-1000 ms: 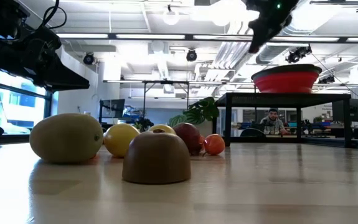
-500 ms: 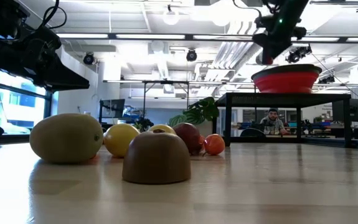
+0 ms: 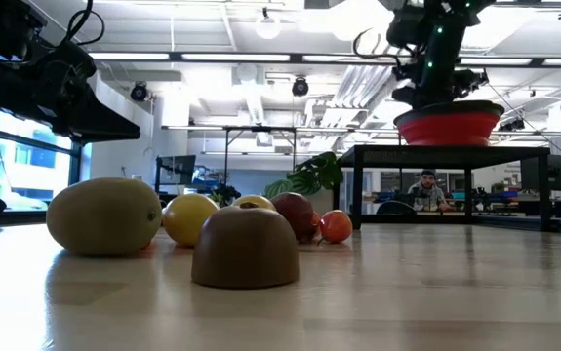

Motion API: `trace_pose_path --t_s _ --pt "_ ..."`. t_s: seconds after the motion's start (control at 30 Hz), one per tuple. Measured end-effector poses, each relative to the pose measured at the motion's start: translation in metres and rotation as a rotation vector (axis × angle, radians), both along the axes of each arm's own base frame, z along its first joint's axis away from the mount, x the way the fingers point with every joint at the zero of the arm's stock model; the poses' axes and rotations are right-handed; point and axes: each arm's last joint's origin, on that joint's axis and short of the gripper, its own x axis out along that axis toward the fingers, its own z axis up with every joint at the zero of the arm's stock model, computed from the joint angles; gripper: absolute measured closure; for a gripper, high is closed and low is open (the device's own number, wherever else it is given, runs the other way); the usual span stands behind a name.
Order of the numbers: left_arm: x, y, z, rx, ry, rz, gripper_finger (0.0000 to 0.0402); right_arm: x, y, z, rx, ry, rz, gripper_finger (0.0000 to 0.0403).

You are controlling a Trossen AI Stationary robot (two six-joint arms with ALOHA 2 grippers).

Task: Pick & Place Fruit
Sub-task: Put the orange pear into the red strainer bowl

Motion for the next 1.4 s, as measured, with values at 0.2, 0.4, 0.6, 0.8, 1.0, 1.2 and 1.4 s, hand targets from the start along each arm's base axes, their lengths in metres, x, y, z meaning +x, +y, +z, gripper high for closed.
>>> trace_pose_path --t_s 0.2,0.4,0.6,0.8,1.0,1.2,1.4 --pt "0.0 0.0 0.0 0.0 0.0 0.0 0.0274 0.0 -0.003 -0.005 0.03 0.027 -0.007 0.0271" --pt "0.0 0.0 0.0 0.0 0.0 0.0 0.0274 0.0 -0.003 -0.005 0.026 0.036 -0.002 0.0232" --pt "0.0 0.0 0.0 0.0 0.0 0.0 0.0274 -0.004 0.001 0.001 0.01 0.049 0.029 0.0184" --pt "0.0 0.0 0.0 0.0 0.0 0.001 0.0274 -0.009 0.016 0.018 -0.068 0.021 0.044 0.0189" --pt "0.0 0.0 0.0 0.002 0.0 0.01 0.0274 -0.018 0.04 0.042 -0.167 -0.041 0.1 0.021" --pt "0.0 0.0 0.0 0.003 0.0 0.016 0.0274 -0.016 0.067 0.062 -0.172 -0.256 0.292 0.0227" --pt "0.0 0.001 0.0 0.003 -0.001 0.017 0.0274 0.0 0.091 0.074 -0.049 -0.541 0.606 0.0239"
